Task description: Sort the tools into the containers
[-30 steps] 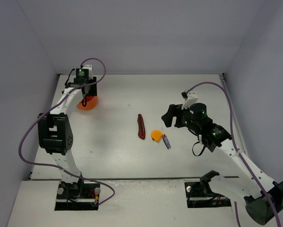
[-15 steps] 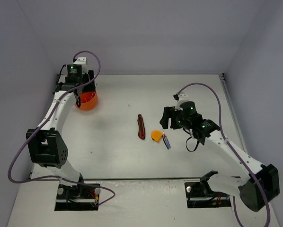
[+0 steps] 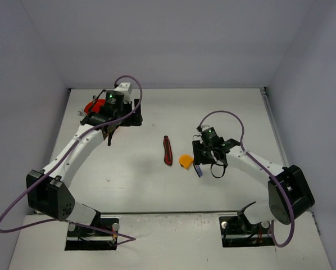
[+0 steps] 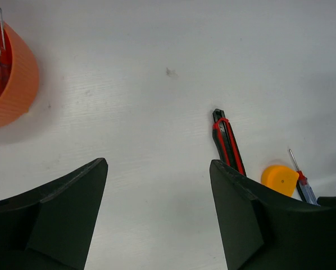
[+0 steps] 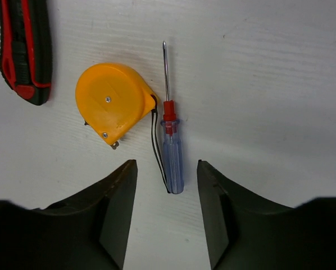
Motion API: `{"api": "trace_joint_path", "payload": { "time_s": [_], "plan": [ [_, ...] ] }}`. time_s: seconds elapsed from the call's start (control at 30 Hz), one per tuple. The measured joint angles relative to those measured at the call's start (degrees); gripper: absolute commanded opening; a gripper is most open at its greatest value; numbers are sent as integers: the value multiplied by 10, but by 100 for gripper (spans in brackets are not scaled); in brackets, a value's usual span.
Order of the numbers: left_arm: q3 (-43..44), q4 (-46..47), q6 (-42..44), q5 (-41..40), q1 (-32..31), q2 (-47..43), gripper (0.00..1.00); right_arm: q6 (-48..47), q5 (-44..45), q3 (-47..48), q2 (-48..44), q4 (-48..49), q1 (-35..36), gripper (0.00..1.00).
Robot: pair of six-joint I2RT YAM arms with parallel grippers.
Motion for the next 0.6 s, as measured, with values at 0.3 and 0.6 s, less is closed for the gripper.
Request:
{"api": "trace_joint_path", "payload": {
  "time_s": [0.3, 0.6],
  "plan": [
    [-32, -11, -37, -1, -35, -8, 70, 6, 10, -7, 46, -1, 0, 25],
    [-32, -10, -44, -1, -36, -8, 70, 8, 13, -7, 70, 5, 0, 24]
  ]
}}
